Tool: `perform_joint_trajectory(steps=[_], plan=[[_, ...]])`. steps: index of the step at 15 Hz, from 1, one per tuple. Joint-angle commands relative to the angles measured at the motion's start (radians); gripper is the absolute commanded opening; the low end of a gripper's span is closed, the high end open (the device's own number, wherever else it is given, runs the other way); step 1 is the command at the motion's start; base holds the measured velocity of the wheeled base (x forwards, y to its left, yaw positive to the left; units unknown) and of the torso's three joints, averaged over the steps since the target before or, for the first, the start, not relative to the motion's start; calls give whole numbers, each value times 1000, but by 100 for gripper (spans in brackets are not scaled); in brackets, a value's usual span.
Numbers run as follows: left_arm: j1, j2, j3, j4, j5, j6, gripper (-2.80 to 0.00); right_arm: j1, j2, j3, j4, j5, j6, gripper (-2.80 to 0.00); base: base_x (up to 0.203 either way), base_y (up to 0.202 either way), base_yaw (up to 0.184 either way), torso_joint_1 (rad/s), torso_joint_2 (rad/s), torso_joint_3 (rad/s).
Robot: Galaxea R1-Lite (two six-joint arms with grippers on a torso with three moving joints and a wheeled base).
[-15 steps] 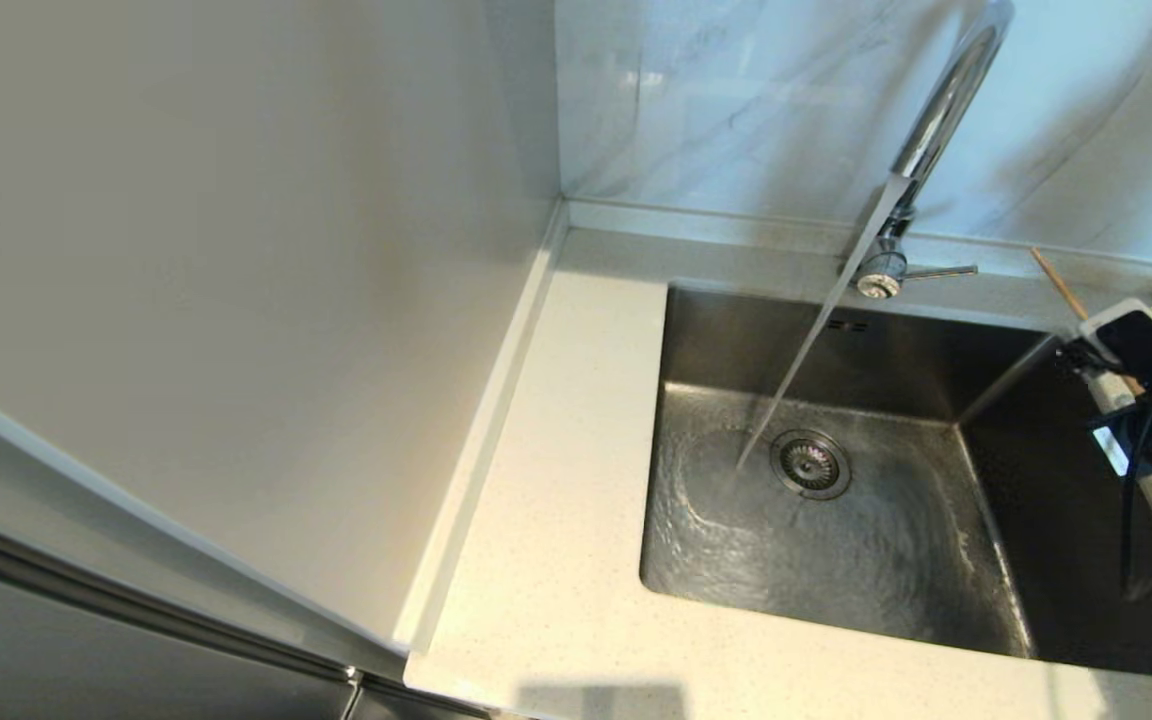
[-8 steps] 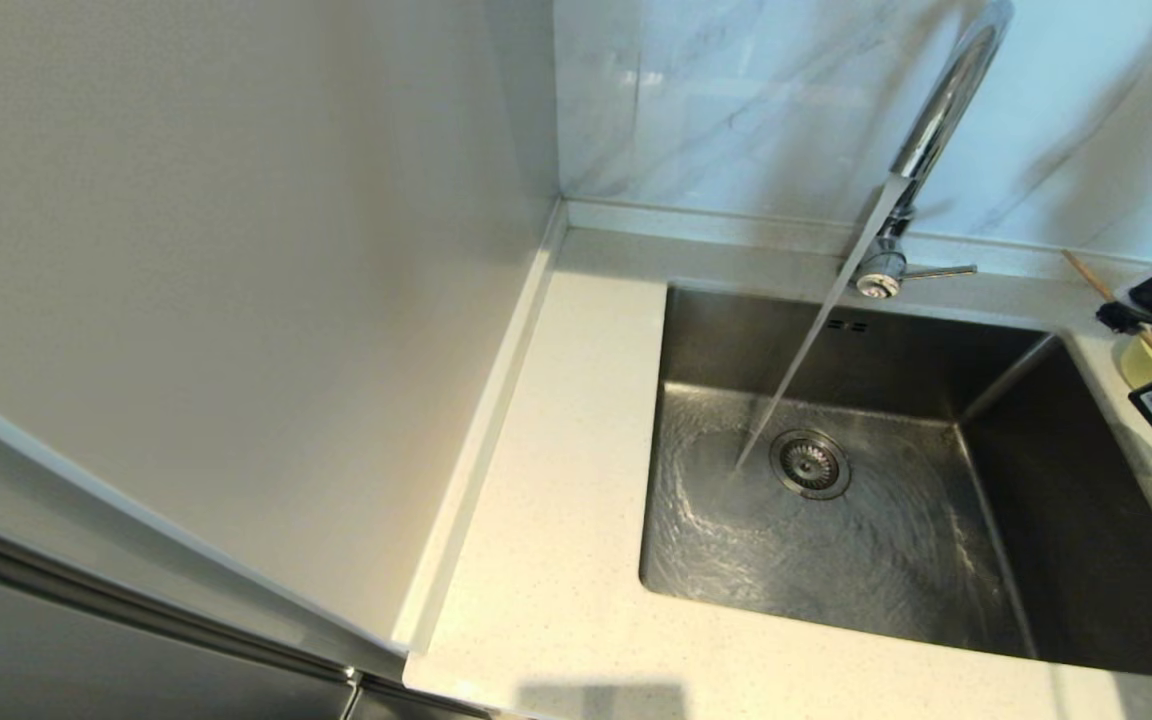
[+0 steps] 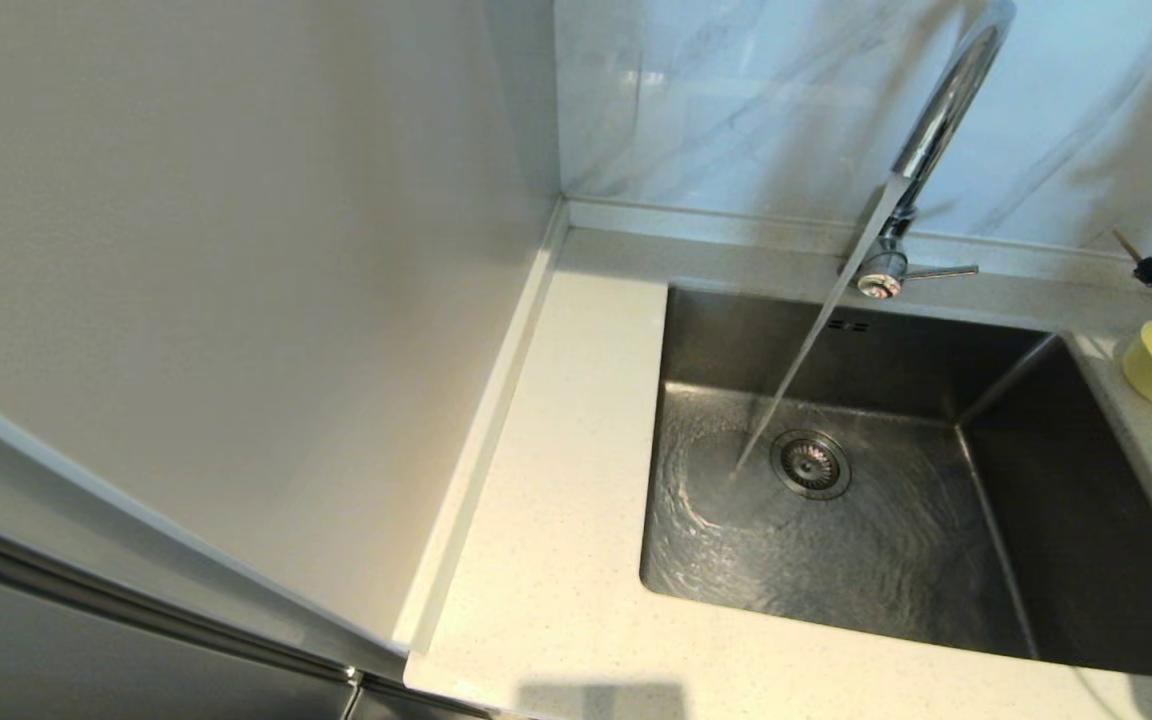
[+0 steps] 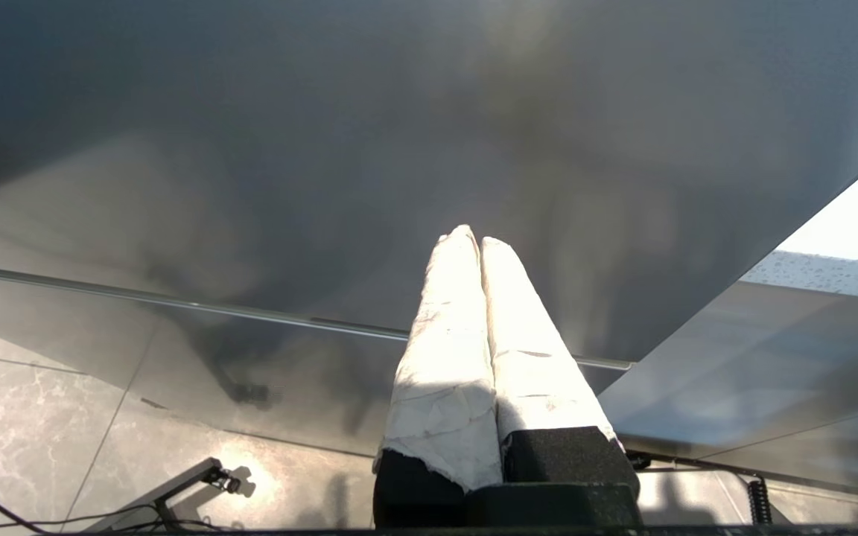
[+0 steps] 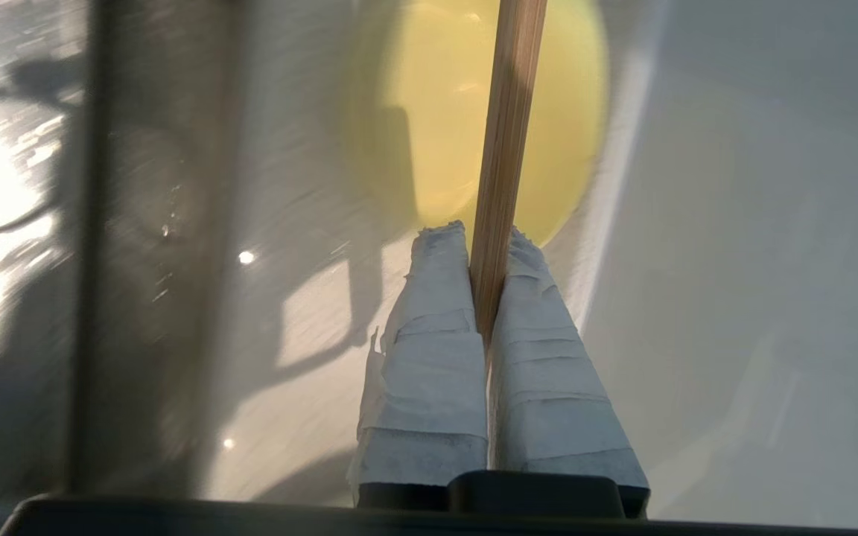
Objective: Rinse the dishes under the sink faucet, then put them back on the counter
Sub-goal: Place the chopsticks on the table
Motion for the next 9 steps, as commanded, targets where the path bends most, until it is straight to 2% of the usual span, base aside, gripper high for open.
perform_joint_trajectory(steps=[1,4,9], plan=[[0,0,0,0,0,-1,-280,-47,83,-68,2,-2,-3,-280,0,0,0,0,0,0],[0,0,0,0,0,-1,-280,-105,96,-90,5,3,-4,-280,0,0,0,0,0,0],[0,0,0,0,0,-1,-280,-119,112,-90,4,5,-5,-280,0,0,0,0,0,0]])
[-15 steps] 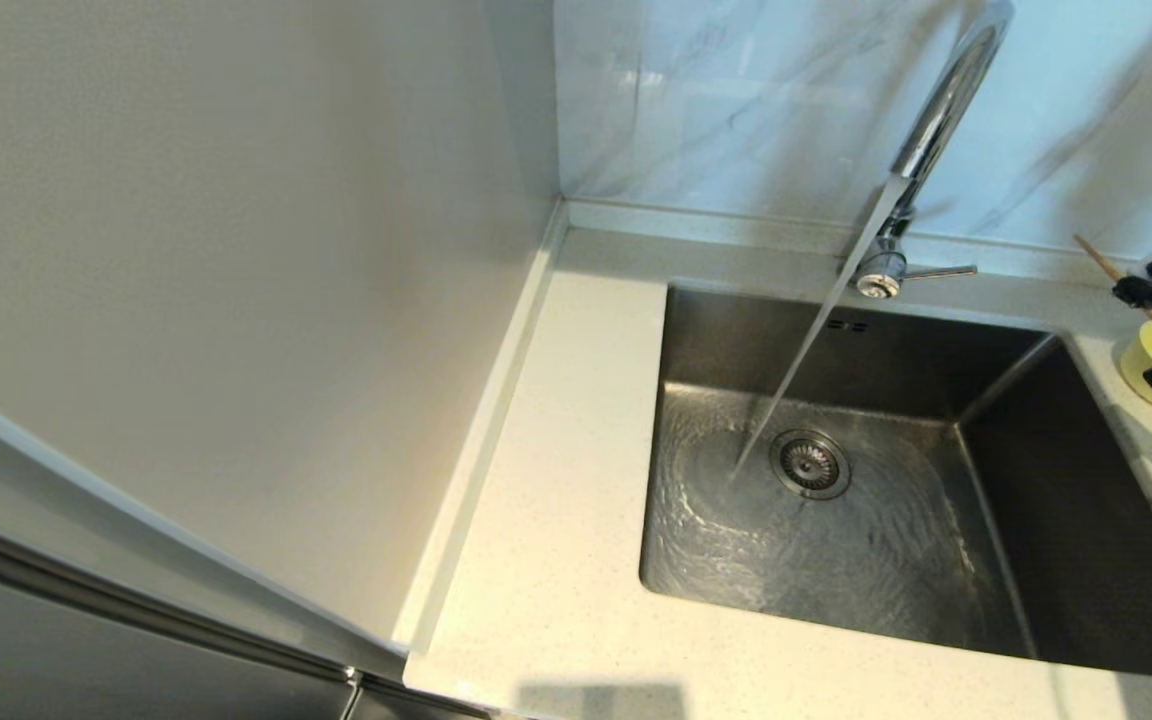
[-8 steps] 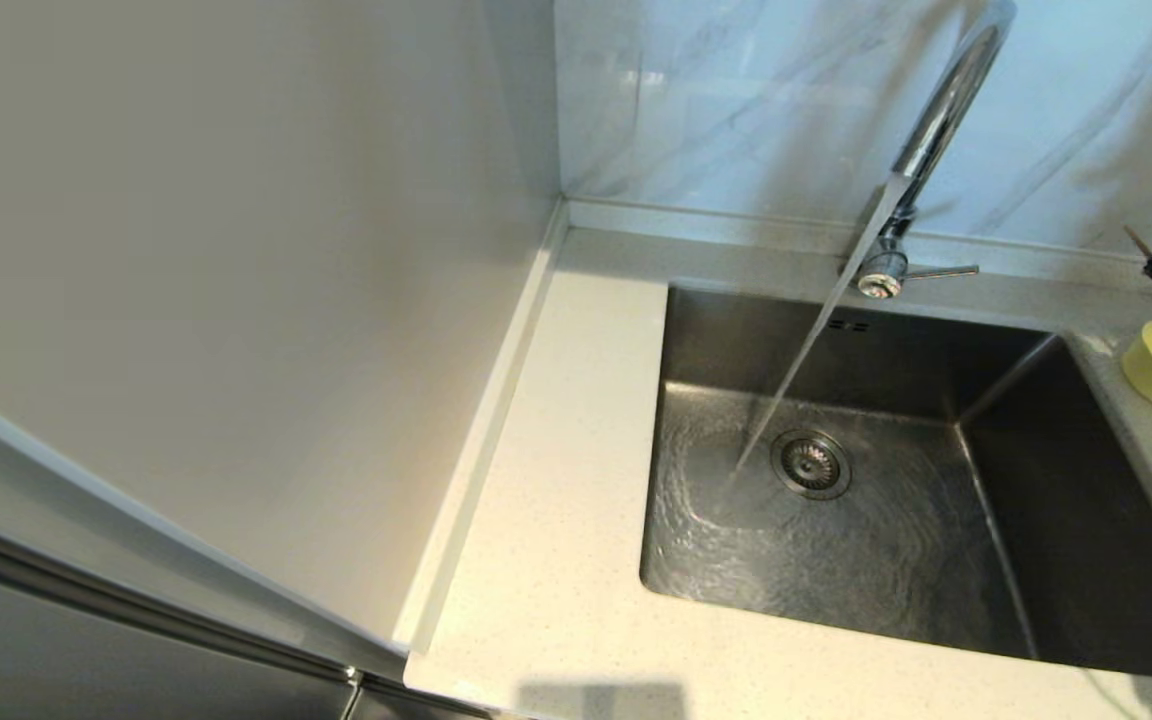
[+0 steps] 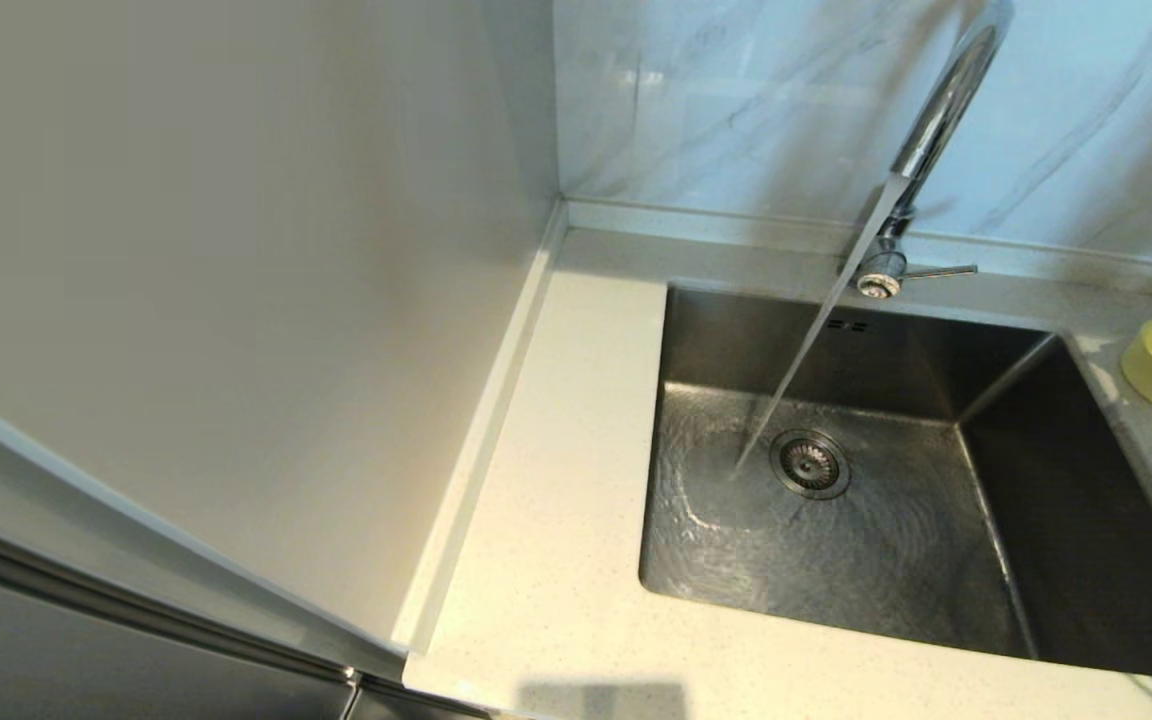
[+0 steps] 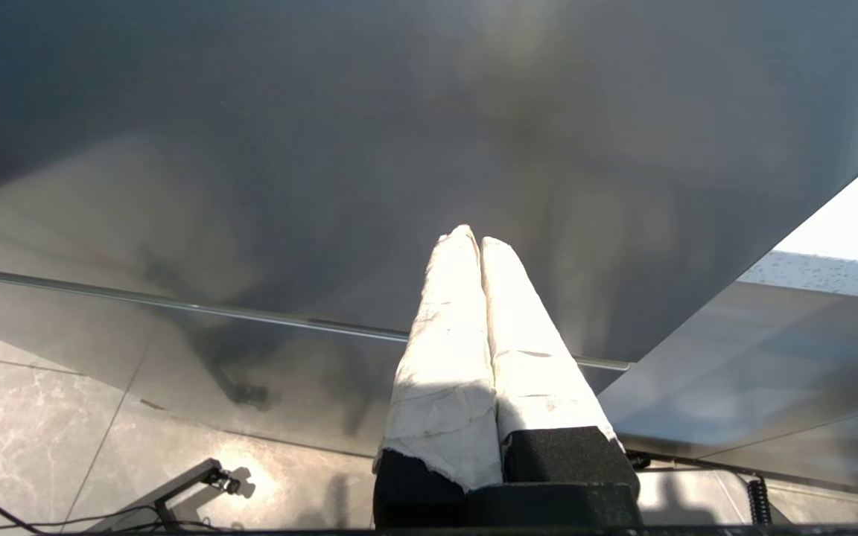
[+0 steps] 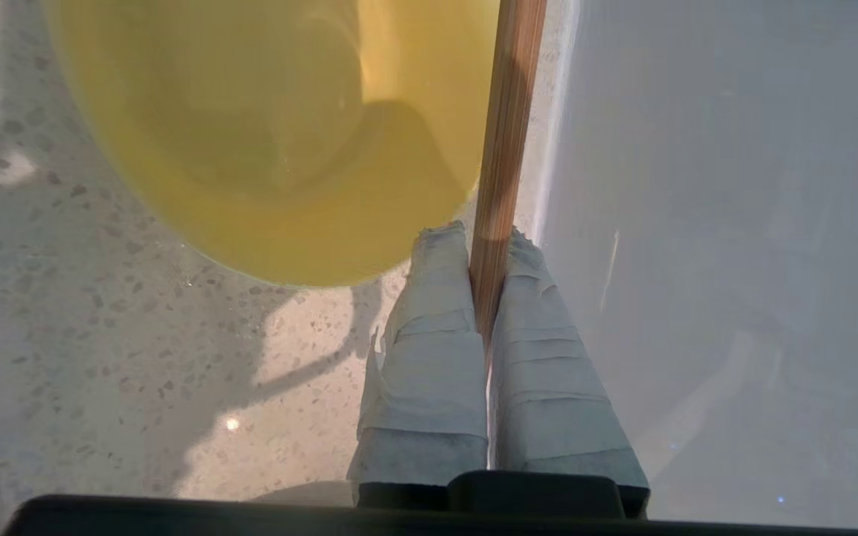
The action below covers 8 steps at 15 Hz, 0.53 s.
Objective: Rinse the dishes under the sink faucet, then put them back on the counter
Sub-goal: Place the chopsticks on the table
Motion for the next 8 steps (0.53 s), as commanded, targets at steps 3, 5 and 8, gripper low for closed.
perform_joint_trajectory(steps=[3,5,8], plan=[[0,1,0,0,0,-1,-280,0,40,-27,-1,-5,-7,-280,0,0,0,0,0,0],[0,0,0,0,0,-1,-280,0,75,-66,-1,-7,-7,-280,0,0,0,0,0,0],[0,2,0,0,0,-1,-280,-2,92,-97,1,-7,-5,-280,0,0,0,0,0,0]])
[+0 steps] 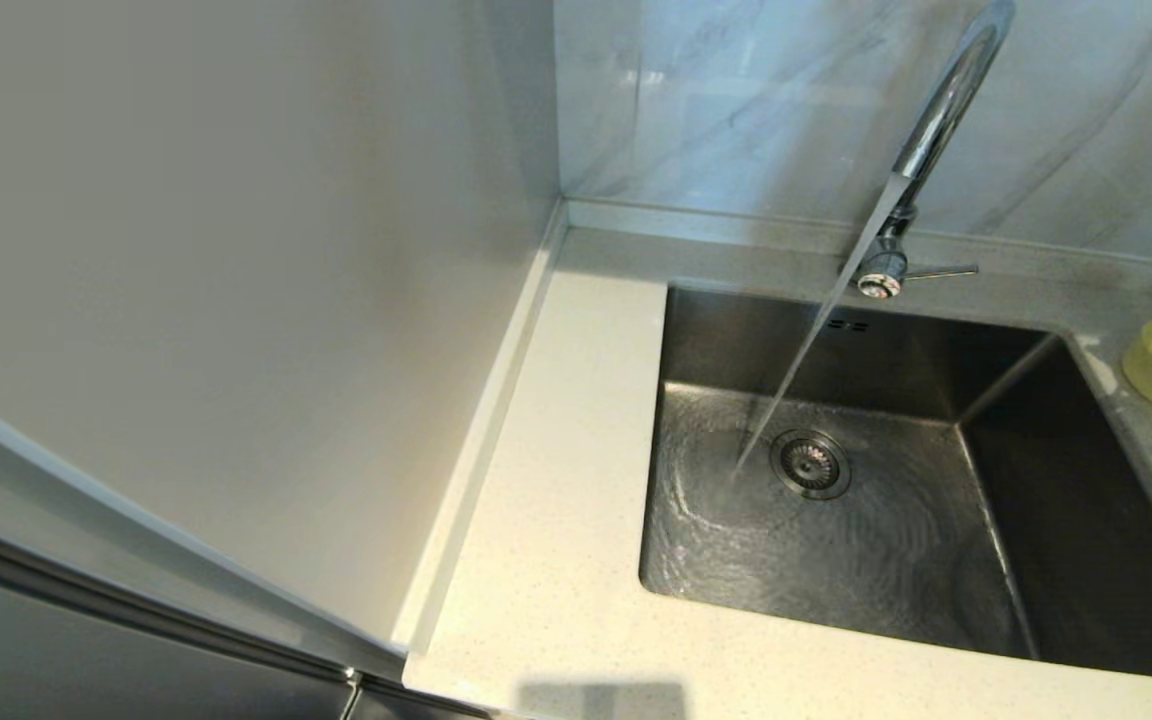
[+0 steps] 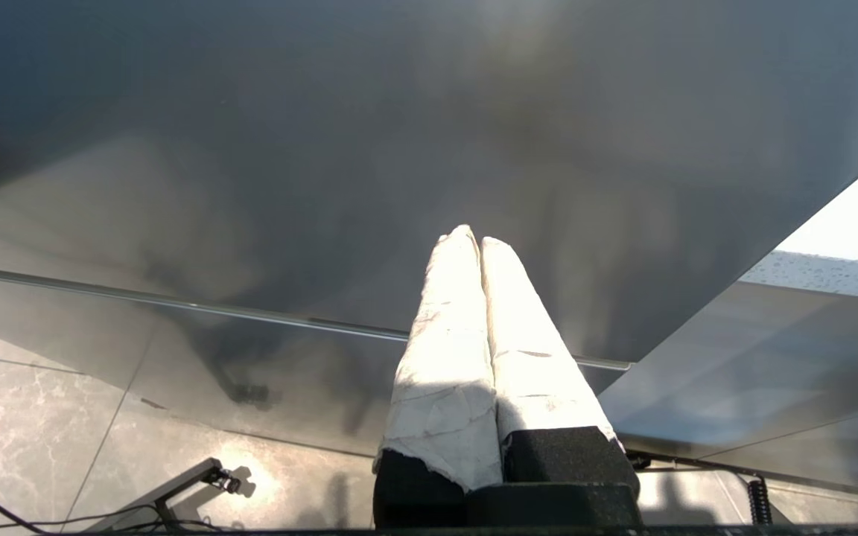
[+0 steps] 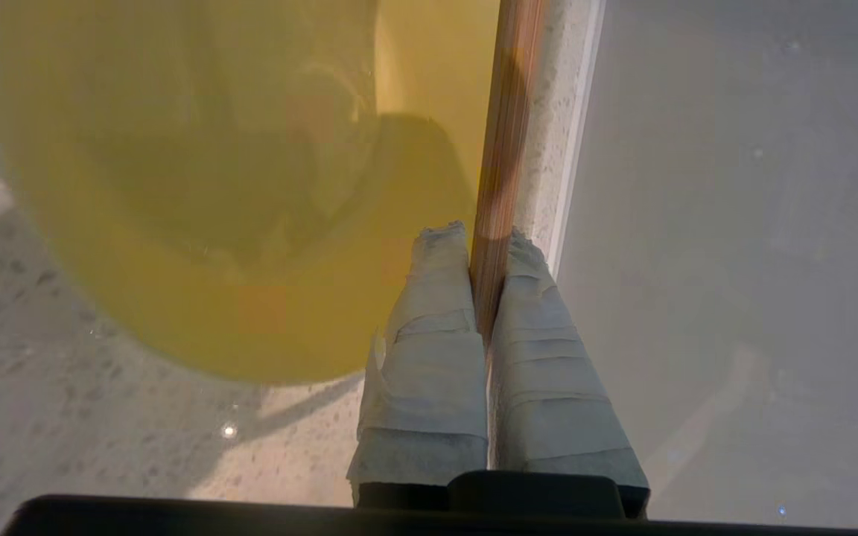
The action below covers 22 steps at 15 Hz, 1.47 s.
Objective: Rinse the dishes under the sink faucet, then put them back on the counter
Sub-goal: Place the chopsticks on the table
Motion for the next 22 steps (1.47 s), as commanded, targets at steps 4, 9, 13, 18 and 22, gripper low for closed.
perform_joint_trajectory(steps=[4,9,13,18,22], plan=[[0,0,0,0,0,-1,-280,-2,26,-31,2,-6,-4,-280,0,0,0,0,0,0],[0,0,0,0,0,-1,-280,-2,47,-64,6,-20,-6,-280,0,0,0,0,0,0],[0,0,0,0,0,-1,-280,-2,48,-70,29,-20,-6,-280,0,0,0,0,0,0],[0,0,0,0,0,-1,-280,-3,47,-67,27,-20,-7,0,0,0,0,0,0,0],[0,0,-1,0,0,-1,-280,-8,44,-62,27,-17,-5,0,0,0,0,0,0,0]])
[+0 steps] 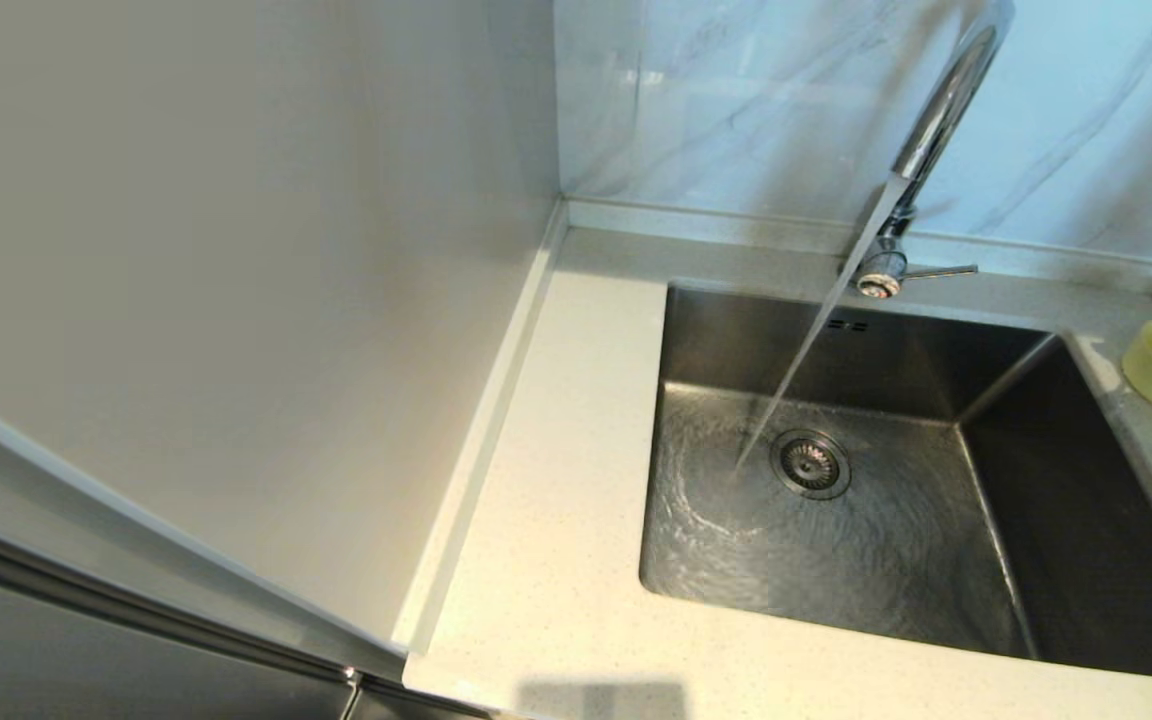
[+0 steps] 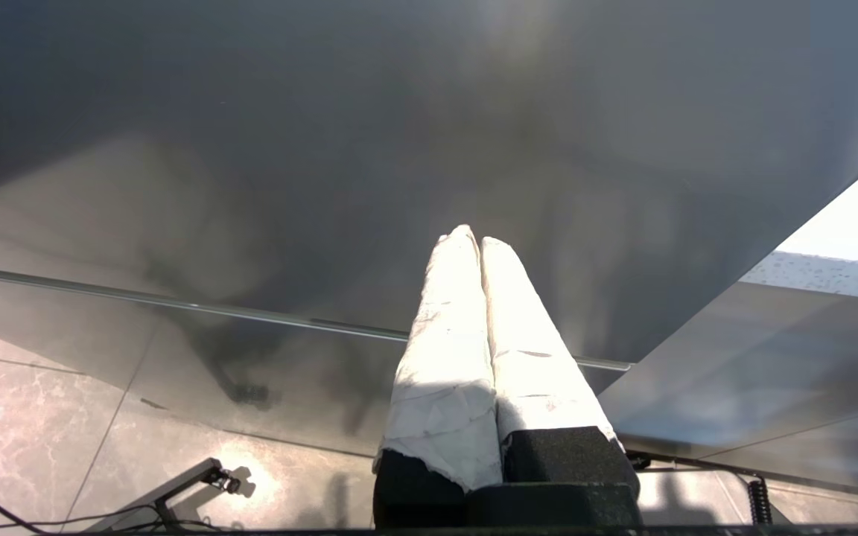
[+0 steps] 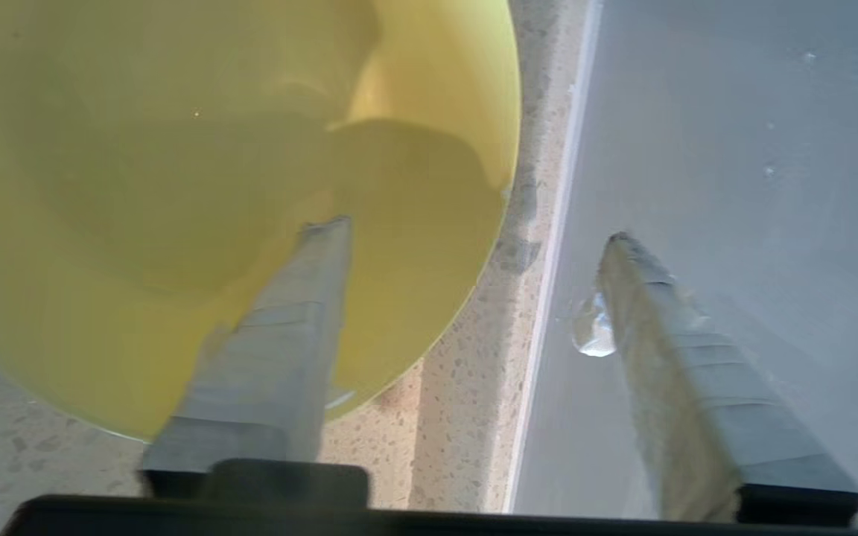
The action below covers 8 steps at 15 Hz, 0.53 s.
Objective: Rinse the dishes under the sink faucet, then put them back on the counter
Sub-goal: Place the chopsticks on the table
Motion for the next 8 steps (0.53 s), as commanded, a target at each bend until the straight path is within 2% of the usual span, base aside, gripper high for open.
perform_joint_trajectory(steps=[1,8], plan=[[0,0,0,0,0,-1,-280,-1,-6,2,3,-1,-3,0,0,0,0,0,0,0],[0,0,0,0,0,-1,-280,-11,-84,17,4,26,6,0,0,0,0,0,0,0]])
